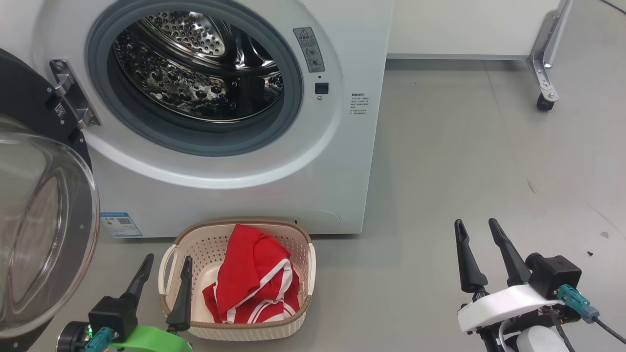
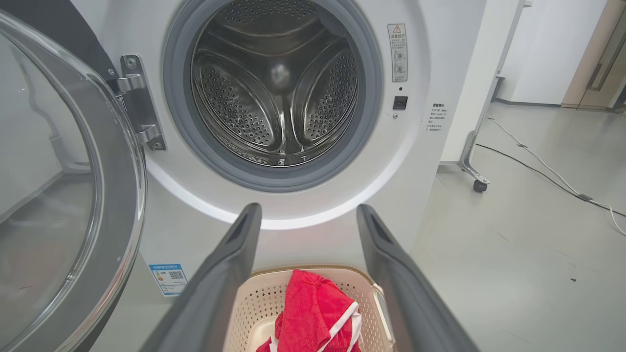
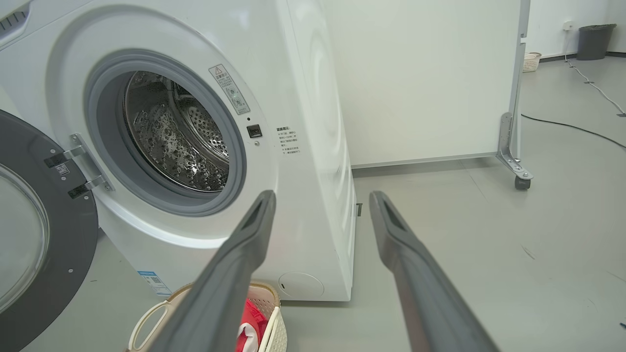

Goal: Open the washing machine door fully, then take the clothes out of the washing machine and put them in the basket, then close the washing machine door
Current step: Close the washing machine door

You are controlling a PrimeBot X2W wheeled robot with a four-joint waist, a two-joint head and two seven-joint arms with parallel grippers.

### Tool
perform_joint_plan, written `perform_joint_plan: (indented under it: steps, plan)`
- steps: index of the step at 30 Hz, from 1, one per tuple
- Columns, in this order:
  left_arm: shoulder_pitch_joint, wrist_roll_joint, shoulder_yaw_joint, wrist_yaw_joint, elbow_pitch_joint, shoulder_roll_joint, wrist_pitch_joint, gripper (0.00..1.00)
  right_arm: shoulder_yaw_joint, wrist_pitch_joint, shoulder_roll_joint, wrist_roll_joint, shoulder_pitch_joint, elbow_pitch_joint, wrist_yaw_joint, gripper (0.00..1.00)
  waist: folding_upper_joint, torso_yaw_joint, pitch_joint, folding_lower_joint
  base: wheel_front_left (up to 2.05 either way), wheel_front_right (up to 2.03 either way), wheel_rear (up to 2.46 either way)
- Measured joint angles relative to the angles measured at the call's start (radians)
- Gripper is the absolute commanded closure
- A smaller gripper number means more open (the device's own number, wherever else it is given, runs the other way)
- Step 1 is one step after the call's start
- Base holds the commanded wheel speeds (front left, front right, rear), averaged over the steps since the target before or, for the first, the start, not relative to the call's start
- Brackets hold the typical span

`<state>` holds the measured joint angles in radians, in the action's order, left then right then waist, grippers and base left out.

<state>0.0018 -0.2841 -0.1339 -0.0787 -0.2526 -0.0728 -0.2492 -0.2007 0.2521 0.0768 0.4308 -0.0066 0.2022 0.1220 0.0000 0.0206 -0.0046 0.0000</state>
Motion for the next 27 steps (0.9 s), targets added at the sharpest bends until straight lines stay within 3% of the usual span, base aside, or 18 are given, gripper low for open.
perform_joint_plan:
  steps: [14,27]
  plan:
    - [0.0,0.0,0.001,0.0,0.007,-0.001,0.0,0.0,0.0,0.0,-0.005,0.0,0.0,0.001,0.0,0.0,0.0,0.002,-0.001,0.0,-1.02,1.02,0.0]
    - [0.0,0.003,0.0,0.0,0.009,-0.001,0.0,0.0,0.0,0.0,-0.006,0.0,0.0,0.004,0.0,0.0,0.0,0.005,-0.005,0.0,-0.49,0.49,0.0]
